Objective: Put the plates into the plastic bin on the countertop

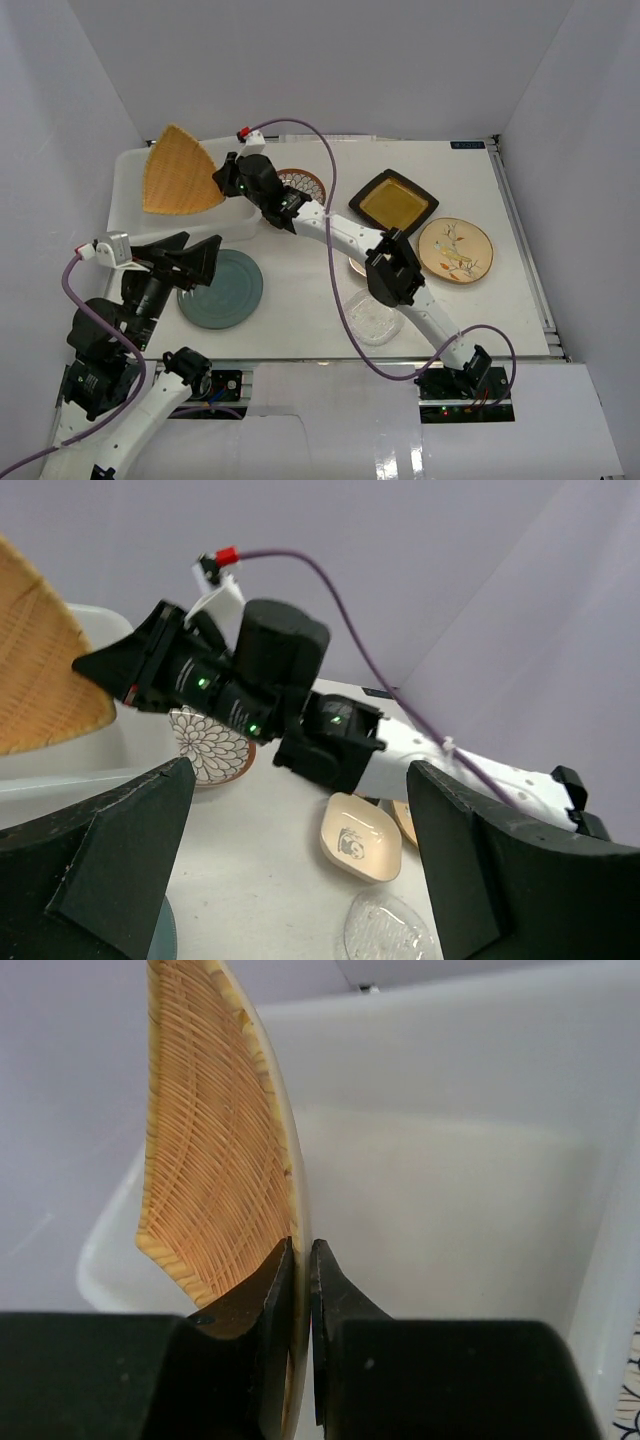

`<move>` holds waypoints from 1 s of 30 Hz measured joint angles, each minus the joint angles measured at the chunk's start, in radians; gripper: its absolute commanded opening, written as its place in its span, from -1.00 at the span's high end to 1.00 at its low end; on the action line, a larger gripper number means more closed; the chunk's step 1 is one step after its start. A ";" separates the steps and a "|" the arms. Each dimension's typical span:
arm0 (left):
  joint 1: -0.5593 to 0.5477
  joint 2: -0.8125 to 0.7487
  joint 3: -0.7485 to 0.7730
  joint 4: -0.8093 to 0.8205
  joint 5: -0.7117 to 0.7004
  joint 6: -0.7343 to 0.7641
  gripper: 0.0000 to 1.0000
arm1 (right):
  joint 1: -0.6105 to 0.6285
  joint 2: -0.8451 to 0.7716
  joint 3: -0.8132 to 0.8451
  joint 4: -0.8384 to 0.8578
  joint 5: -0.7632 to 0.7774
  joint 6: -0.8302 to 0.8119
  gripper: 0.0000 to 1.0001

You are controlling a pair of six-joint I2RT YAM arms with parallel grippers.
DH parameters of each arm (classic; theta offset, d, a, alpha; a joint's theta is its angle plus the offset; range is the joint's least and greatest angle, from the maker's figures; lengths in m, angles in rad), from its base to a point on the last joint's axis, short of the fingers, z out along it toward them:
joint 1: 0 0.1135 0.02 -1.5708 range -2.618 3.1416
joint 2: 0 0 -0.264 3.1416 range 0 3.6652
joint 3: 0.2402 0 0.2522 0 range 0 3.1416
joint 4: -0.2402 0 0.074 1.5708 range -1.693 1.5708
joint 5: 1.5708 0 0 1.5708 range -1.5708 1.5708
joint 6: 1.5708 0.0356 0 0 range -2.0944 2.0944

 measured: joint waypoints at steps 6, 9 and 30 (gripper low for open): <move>-0.010 0.008 -0.031 -0.002 -0.011 0.002 -0.96 | -0.006 0.179 0.028 0.027 -0.013 0.064 0.85; -0.010 0.014 -0.045 -0.003 -0.011 0.002 -0.96 | -0.012 0.212 0.027 0.027 -0.018 0.099 0.85; -0.013 0.034 -0.089 0.002 -0.007 -0.024 -0.96 | -0.024 -0.095 -0.325 0.153 -0.065 0.109 -0.27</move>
